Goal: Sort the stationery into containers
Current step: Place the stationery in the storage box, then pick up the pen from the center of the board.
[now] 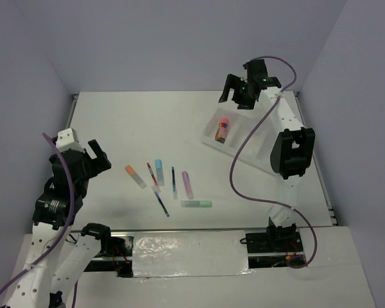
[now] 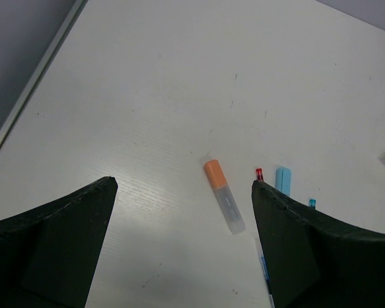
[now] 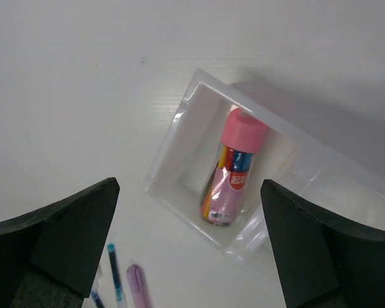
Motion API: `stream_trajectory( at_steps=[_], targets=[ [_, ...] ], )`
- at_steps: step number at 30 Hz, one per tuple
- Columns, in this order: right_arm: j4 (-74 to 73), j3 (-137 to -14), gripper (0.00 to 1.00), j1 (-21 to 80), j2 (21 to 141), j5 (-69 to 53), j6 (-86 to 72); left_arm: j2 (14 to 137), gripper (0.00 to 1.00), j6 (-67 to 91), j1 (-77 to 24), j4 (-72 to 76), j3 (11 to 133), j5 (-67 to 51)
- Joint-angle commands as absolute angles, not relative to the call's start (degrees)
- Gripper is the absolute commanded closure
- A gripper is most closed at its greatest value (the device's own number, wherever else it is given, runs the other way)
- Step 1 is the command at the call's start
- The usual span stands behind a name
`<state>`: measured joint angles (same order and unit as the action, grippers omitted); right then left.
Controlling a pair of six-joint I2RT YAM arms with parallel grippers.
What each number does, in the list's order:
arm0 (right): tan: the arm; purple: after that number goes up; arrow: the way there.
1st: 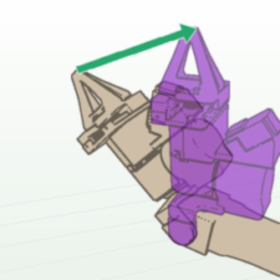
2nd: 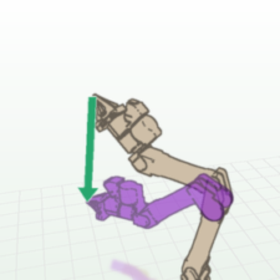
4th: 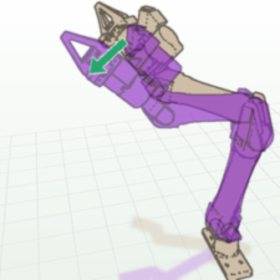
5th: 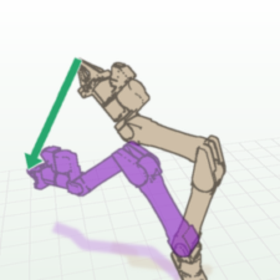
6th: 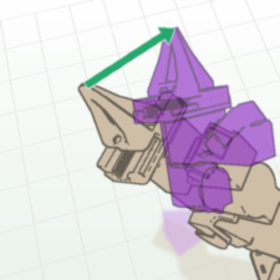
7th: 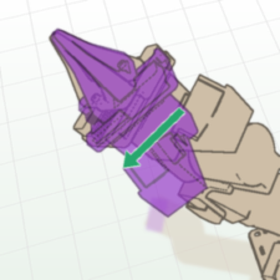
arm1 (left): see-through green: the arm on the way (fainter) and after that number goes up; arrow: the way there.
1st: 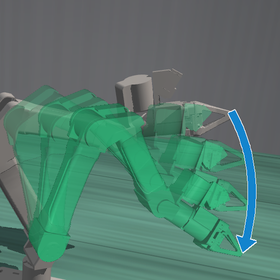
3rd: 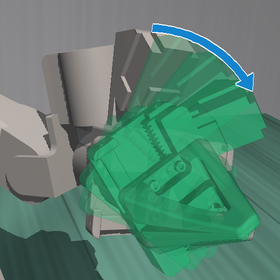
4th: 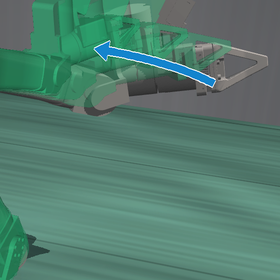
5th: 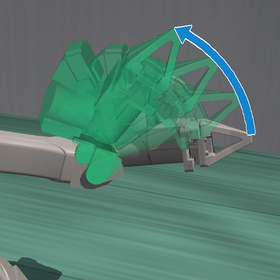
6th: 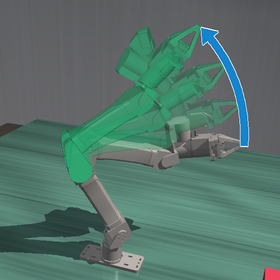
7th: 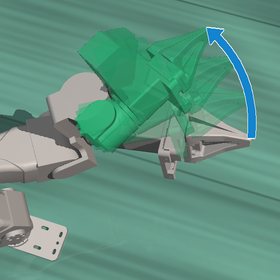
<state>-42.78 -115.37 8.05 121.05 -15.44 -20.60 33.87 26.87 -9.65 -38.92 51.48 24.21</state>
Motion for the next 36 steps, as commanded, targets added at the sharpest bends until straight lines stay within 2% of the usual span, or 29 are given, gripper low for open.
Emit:
stream_trajectory(
  at_steps=[1, 5, 7, 11, 14, 17, 19, 27, 28, 29, 31, 35, 36],
  targets=[
    [-47.1, -118.2, 0.0, 12.5, 113.9, -5.0, -16.9, 33.4, 0.01, 25.6, -9.4, -36.7, 51.4, 24.8],
    [-44.8, -107.3, 0.0, 24.1, 105.3, 2.9, -12.6, 33.4, 0.01, 25.8, -9.4, -36.9, 51.5, 25.4],
    [-39.2, -95.8, 0.01, 29.2, 99.5, 4.8, -12.8, 33.6, 0.01, 26.0, -9.4, -37.1, 51.5, 25.7],
    [-30.6, -79.4, 0.13, 42.3, 94.7, 7.2, -19.3, 34.6, 0.01, 26.0, -9.4, -37.2, 51.7, 25.8],
    [-27.7, -74.5, 0.23, 48.3, 95.2, 8.5, -23.3, 34.9, 0.01, 26.0, -9.4, -37.3, 51.7, 25.5],
    [-25.3, -70.6, 0.29, 50.3, 96.1, 8.6, -25.2, 34.5, 0.01, 26.0, -9.4, -37.2, 51.6, 25.6],
    [-24.3, -69.4, 0.36, 50.4, 96.9, 8.1, -26.0, 34.5, 0.01, 25.9, -9.4, -37.2, 51.5, 25.5],
    [-21.2, -66.2, 0.39, 52.2, 101.4, 5.7, -27.9, 34.5, 0.01, 25.9, -9.4, -37.2, 51.5, 25.5],
    [-21.1, -66.0, 0.43, 52.3, 102.0, 5.7, -28.0, 34.5, 0.01, 25.8, -9.4, -37.2, 51.6, 25.4],
    [-21.1, -65.9, 0.43, 52.3, 102.7, 5.9, -28.1, 34.5, 0.01, 25.8, -9.4, -37.2, 51.5, 25.4],
    [-21.1, -66.0, 0.54, 52.2, 104.8, 6.0, -28.5, 34.5, 0.01, 25.8, -9.4, -37.2, 51.5, 25.4],
    [-22.8, -66.4, 0.57, 52.3, 106.7, 8.5, -29.4, 34.4, 0.01, 25.8, -9.4, -37.2, 51.5, 25.2],
    [-22.8, -66.4, 0.63, 52.3, 106.5, 8.7, -29.2, 34.4, 0.01, 25.8, -9.4, -37.1, 51.6, 25.2]
  ],
)
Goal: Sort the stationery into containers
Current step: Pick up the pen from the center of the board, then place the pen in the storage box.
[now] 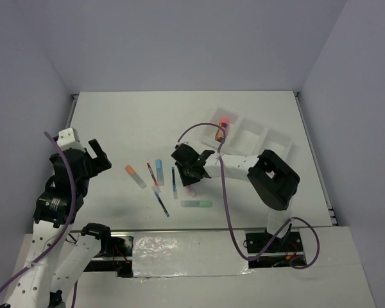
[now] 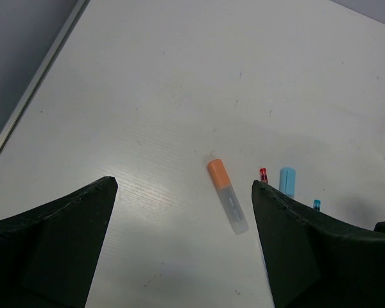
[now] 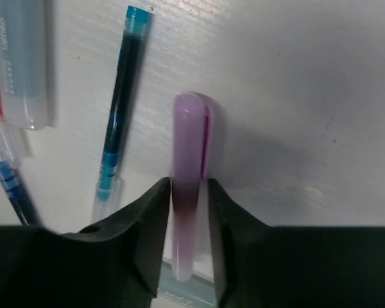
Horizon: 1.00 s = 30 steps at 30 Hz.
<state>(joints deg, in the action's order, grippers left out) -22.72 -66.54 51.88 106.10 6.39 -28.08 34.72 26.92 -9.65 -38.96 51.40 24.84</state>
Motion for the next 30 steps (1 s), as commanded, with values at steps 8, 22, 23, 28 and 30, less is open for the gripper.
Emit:
stream_trajectory(
  at_steps=[8, 22, 23, 28, 30],
  targets=[
    [-25.5, -67.1, 1.0, 49.1, 99.3, 13.4, -27.2, 34.3, 0.01, 25.8, -9.4, -37.1, 51.5, 25.0],
    [-28.0, -70.0, 0.95, 15.8, 87.2, 14.8, -23.5, 36.1, 0.01, 25.1, -9.4, -36.5, 51.3, 23.4],
    [-28.1, -70.9, 0.94, 14.9, 88.0, 14.2, -22.7, 36.1, 0.01, 25.2, -9.4, -36.5, 51.3, 23.2],
    [-29.9, -77.5, 0.83, 11.3, 93.9, 12.7, -20.8, 36.5, 0.01, 25.0, -9.4, -36.2, 51.3, 22.9],
    [-30.2, -79.5, 0.71, 10.6, 95.2, 13.3, -20.5, 36.6, 0.01, 25.0, -9.4, -36.3, 51.3, 22.9]
  ],
)
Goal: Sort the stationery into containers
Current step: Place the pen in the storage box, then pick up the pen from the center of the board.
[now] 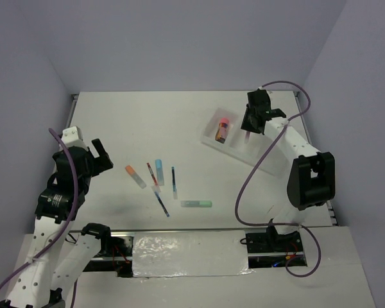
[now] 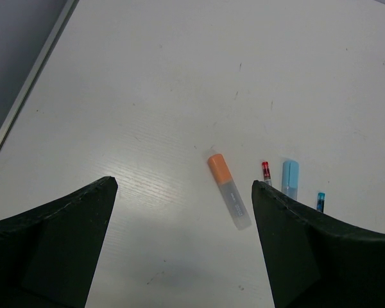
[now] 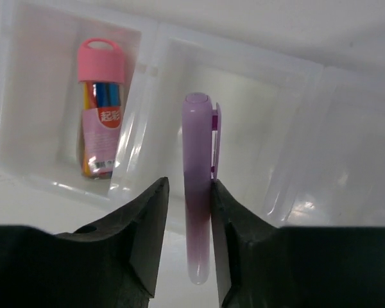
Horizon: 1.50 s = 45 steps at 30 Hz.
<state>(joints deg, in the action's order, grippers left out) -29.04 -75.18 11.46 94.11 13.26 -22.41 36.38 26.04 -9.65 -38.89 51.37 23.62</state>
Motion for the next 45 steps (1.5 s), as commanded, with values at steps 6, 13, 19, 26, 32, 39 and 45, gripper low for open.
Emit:
stream_trajectory(
  at_steps=[6, 13, 19, 26, 32, 39, 45],
  targets=[
    [-32.1, -81.6, 0.19, 11.6, 96.7, 12.5, -19.0, 37.1, 0.01, 24.7, -9.4, -36.1, 51.3, 22.5],
    [-28.8, -71.8, 0.14, 22.2, 89.9, 14.7, -21.4, 37.4, 0.01, 24.7, -9.4, -36.2, 51.4, 22.5],
    [-24.5, -62.0, 0.17, 37.2, 84.6, 8.4, -22.4, 37.8, 0.01, 24.7, -9.4, -36.3, 51.5, 22.6],
    [-25.1, -58.6, 0.18, 51.2, 84.2, 4.3, -16.8, 37.6, 0.01, 24.6, -9.4, -36.1, 51.3, 22.0],
    [-28.8, -55.7, 0.16, 55.8, 82.9, -4.5, -1.8, 37.5, 0.01, 24.4, -9.4, -35.9, 51.2, 21.4],
    [-32.0, -55.2, 0.18, 57.4, 85.7, -6.2, 1.4, 37.4, 0.01, 24.3, -9.4, -35.7, 51.2, 20.8],
    [-32.3, -56.6, 0.23, 59.8, 92.4, -3.9, 2.0, 37.3, 0.01, 24.3, -9.4, -35.7, 51.1, 20.8]
  ],
)
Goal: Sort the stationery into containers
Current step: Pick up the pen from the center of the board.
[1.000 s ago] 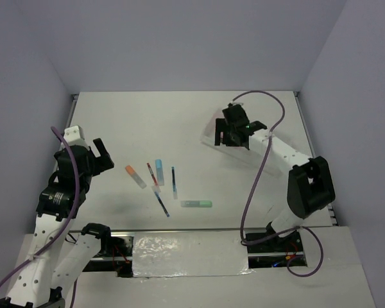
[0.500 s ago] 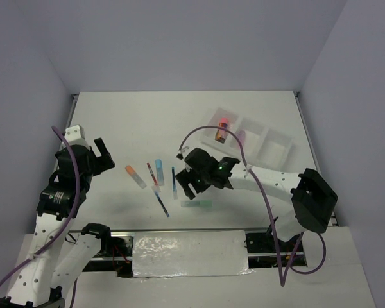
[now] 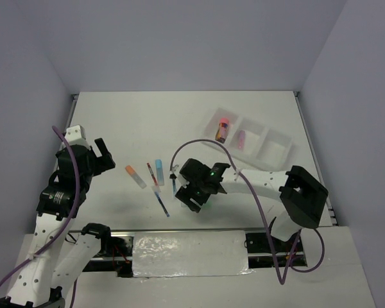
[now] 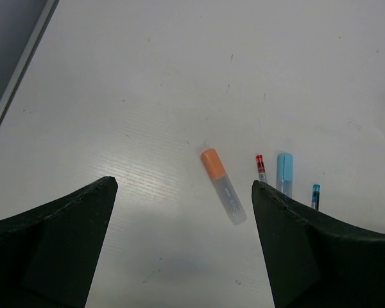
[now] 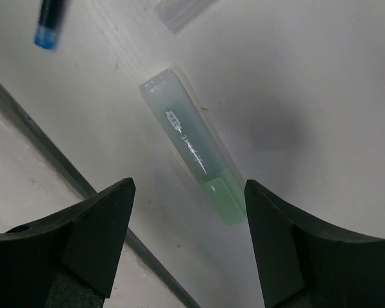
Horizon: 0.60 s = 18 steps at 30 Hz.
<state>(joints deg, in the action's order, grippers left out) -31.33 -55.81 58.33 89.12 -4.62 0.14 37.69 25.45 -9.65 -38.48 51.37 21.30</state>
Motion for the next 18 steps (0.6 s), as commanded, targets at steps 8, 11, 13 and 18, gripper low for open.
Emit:
stream_trajectory(
  at_steps=[8, 11, 13, 18],
  targets=[
    [-31.3, -58.3, 0.67, 60.4, 100.0, 7.3, 0.1, 37.4, 0.01, 24.2, -9.4, -35.7, 51.1, 20.6],
    [-30.0, -57.6, 0.88, 60.3, 97.1, 7.9, 0.1, 37.3, 0.01, 24.2, -9.4, -35.6, 51.1, 20.7],
    [-27.8, -55.5, 0.89, 59.7, 93.8, 7.8, 0.1, 37.4, 0.01, 24.2, -9.4, -35.7, 51.2, 20.6],
    [-16.8, -49.3, 0.86, 46.1, 76.2, 4.0, -7.0, 37.9, 0.01, 24.1, -9.4, -35.2, 51.1, 19.4]
  ],
)
